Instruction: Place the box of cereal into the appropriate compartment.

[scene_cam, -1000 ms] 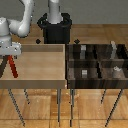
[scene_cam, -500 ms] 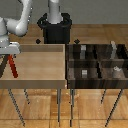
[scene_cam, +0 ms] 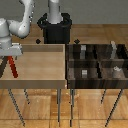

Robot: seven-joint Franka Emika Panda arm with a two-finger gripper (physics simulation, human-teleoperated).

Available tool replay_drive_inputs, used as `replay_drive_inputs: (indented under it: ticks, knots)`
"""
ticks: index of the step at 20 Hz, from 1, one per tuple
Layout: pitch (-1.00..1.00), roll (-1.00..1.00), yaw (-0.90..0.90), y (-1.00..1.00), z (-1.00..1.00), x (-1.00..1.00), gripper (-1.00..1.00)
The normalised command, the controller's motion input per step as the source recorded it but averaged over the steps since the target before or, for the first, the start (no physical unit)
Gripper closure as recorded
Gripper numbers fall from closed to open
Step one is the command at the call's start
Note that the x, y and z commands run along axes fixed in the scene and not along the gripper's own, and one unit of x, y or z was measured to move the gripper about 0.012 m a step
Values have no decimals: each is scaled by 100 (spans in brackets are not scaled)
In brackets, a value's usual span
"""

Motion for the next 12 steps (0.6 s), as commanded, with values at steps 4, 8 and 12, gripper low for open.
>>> replay_drive_inputs:
  ticks: [4, 8, 12]
  knots:
    - [0, 0, 0, 0, -50, 0, -100]
    - [0, 0, 0, 0, -75, 0, -100]
    - [0, 0, 0, 0, 0, 0, 100]
